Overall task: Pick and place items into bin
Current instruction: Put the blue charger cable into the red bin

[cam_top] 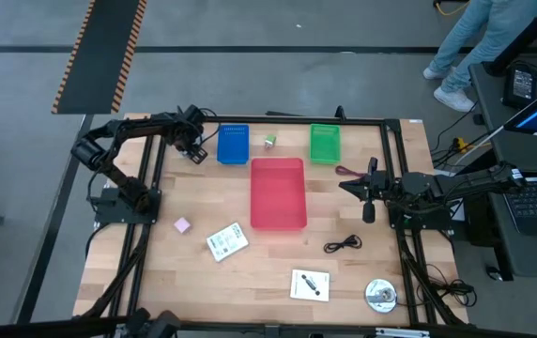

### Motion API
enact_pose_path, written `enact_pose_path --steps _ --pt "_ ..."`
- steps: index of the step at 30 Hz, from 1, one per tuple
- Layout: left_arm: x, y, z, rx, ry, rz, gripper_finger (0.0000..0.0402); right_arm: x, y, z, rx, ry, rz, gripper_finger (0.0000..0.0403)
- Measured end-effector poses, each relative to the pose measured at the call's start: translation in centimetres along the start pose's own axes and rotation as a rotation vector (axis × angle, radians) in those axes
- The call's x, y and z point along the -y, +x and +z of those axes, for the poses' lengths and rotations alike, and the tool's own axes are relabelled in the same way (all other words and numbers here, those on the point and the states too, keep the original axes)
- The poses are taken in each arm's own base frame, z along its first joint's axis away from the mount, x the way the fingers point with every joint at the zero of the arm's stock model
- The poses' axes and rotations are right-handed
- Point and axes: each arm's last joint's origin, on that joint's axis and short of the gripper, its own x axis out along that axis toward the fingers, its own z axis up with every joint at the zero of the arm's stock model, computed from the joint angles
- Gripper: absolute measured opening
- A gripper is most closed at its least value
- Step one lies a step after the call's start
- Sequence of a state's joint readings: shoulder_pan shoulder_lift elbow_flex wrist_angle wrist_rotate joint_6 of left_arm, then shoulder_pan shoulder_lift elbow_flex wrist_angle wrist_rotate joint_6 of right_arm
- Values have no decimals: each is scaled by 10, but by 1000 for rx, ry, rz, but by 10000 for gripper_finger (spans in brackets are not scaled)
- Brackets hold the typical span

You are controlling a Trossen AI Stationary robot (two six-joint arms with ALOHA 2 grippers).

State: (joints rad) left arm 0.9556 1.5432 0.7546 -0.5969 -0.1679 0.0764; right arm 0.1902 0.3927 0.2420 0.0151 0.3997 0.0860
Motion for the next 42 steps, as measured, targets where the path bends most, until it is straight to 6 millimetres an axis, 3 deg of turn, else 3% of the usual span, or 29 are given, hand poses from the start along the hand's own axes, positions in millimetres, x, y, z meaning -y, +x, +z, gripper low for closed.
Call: enact_pose_path --steps 7,18,31,42 --pt "0 0 0 -1 23 -12 155 0 1 -1 -9 -5 -1 0" --pt "0 -1 0 1 68 -11 13 -1 2 -2 -20 -9 -2 0" --pt "-1 -5 -1 16 98 -11 9 -1 3 -2 -20 -9 -2 0" --pt "-5 -46 -11 145 90 -43 7 -1 3 -2 -19 -22 -2 0"
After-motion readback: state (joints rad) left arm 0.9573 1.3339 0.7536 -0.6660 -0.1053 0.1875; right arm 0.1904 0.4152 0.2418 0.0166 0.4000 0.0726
